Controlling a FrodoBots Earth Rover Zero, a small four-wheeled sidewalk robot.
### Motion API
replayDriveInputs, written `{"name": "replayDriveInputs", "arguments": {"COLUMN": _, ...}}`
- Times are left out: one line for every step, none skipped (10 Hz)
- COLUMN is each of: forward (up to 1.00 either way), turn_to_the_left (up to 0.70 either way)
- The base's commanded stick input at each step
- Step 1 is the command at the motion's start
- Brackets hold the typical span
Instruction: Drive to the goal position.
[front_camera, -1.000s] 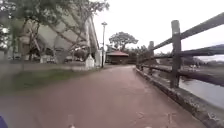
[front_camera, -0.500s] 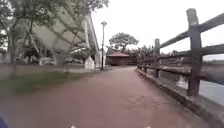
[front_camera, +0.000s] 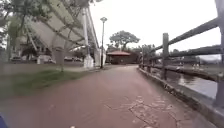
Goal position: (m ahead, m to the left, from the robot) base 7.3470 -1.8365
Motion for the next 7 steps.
{"name": "replayDriveInputs", "arguments": {"forward": 0.0, "turn_to_the_left": 0.0}}
{"name": "replayDriveInputs", "arguments": {"forward": 0.0, "turn_to_the_left": 0.0}}
{"name": "replayDriveInputs", "arguments": {"forward": 0.0, "turn_to_the_left": 0.0}}
{"name": "replayDriveInputs", "arguments": {"forward": 0.0, "turn_to_the_left": 0.0}}
{"name": "replayDriveInputs", "arguments": {"forward": 0.0, "turn_to_the_left": 0.0}}
{"name": "replayDriveInputs", "arguments": {"forward": 0.0, "turn_to_the_left": 0.0}}
{"name": "replayDriveInputs", "arguments": {"forward": 0.13, "turn_to_the_left": 0.0}}
